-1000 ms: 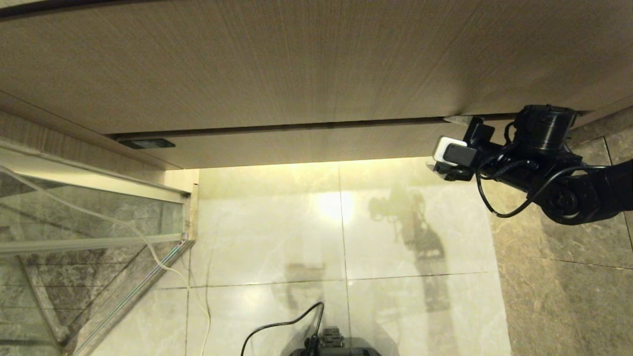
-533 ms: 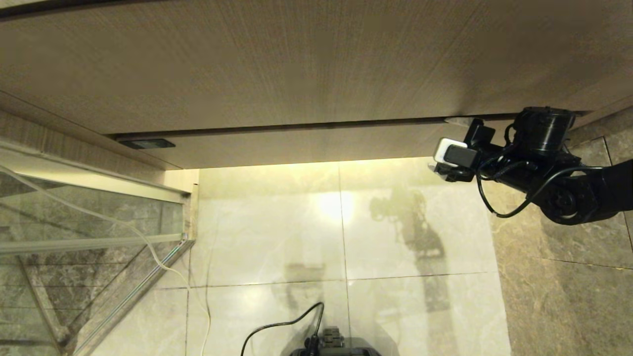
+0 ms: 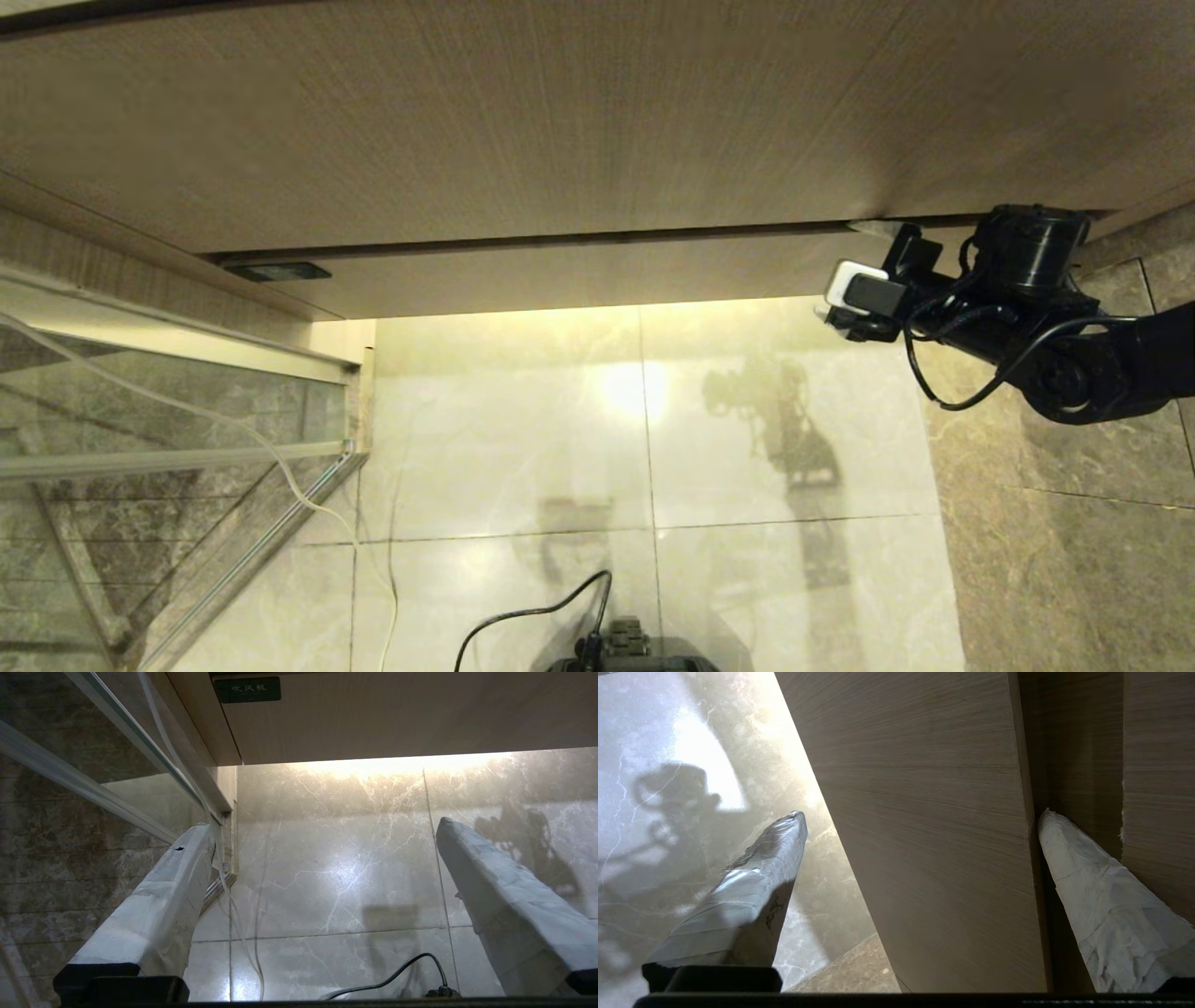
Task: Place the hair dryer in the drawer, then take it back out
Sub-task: Pull open the drawer
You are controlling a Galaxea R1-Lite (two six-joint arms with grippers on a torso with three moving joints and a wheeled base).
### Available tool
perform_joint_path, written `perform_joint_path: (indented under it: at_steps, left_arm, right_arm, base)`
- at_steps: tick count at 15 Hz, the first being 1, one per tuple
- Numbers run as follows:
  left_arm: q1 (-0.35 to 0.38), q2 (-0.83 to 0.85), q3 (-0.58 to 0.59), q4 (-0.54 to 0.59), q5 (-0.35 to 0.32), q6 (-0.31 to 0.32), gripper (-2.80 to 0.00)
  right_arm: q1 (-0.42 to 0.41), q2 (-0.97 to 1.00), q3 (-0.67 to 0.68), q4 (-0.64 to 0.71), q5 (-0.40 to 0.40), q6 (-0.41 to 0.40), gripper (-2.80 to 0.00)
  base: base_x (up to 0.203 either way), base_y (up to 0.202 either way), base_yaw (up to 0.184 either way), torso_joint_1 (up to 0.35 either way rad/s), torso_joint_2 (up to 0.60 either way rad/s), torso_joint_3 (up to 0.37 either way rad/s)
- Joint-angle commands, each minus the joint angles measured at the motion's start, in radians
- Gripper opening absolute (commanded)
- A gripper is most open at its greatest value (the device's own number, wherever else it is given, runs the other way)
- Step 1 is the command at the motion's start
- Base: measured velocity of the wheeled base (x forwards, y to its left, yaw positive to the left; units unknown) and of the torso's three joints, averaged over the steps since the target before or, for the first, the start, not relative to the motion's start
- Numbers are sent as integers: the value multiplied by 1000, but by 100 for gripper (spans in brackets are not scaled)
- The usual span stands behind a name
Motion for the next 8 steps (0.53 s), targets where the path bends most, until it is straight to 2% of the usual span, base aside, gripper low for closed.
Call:
perform_joint_path:
  at_steps: [1, 8]
  left_arm:
    - [0, 0, 40, -1, 0, -2, 0]
    - [0, 0, 40, -1, 0, -1, 0]
  right_arm:
    - [-2, 12, 2, -6, 1, -7, 0]
    - [-2, 17, 14, 17, 3, -10, 0]
  base:
    - [0, 0, 0, 0, 0, 0]
    - [0, 0, 0, 0, 0, 0]
